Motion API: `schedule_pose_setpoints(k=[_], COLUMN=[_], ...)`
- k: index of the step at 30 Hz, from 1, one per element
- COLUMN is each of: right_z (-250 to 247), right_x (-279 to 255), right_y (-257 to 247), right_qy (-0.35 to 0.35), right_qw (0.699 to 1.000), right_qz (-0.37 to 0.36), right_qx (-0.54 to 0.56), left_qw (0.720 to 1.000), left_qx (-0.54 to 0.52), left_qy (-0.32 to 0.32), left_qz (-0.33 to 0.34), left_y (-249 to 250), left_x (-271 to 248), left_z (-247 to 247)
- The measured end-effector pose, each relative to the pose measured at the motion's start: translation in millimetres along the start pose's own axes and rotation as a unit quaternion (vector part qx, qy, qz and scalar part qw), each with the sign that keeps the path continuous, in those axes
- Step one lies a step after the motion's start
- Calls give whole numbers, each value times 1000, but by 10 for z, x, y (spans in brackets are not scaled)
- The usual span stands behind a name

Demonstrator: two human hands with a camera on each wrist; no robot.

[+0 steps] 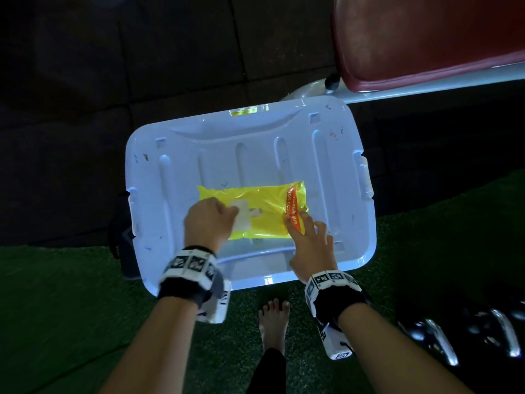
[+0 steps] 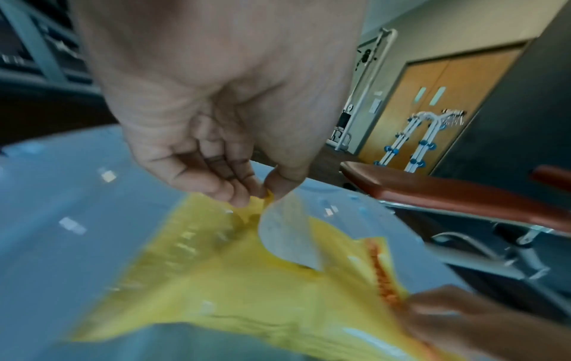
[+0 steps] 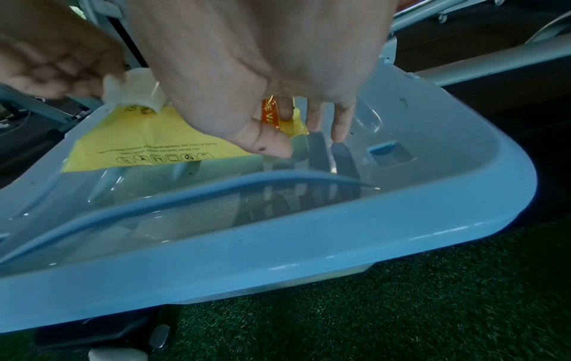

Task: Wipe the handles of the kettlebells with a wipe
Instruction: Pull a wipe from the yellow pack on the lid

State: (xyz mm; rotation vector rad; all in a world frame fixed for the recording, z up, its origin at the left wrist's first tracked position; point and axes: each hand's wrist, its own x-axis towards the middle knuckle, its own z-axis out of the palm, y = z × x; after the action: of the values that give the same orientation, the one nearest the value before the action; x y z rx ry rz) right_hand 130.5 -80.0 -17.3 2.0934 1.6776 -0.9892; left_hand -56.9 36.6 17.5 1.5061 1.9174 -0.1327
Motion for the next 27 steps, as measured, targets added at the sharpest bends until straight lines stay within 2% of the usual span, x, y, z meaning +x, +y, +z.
schedule_pose_setpoints(k=[1, 3, 5, 7, 12, 15, 22, 27], right_z=[-2, 4, 17, 9, 30, 61, -25, -246], right_x=[10, 36, 89, 164, 307, 360, 460, 218], right_y=[-27, -121, -244, -387, -741, -785, -686, -552], right_qy=[12, 122, 251, 316, 333, 335, 251, 252], right_qw=[1000, 992, 967, 944, 932, 930, 941, 894], right_qz=[8, 19, 34, 24, -29, -35, -64, -75], right_qx=[2, -2, 30, 91, 140, 144, 219, 363], left_qw=[1000, 998, 995, 993, 988, 988, 987, 988], left_qx=[-4, -48, -64, -69, -114, -113, -120, -123], left_qy=[-3, -38, -70, -78, -93, -96, -101, -97], left_qz=[-6, 1, 25, 46, 41, 43, 37, 10], left_y=[-149, -365, -476, -527, -599, -613, -600, -568], left_x=[21, 63, 98, 136, 207, 202, 208, 167], left_z=[-83, -139, -84, -13, 39, 45, 40, 20])
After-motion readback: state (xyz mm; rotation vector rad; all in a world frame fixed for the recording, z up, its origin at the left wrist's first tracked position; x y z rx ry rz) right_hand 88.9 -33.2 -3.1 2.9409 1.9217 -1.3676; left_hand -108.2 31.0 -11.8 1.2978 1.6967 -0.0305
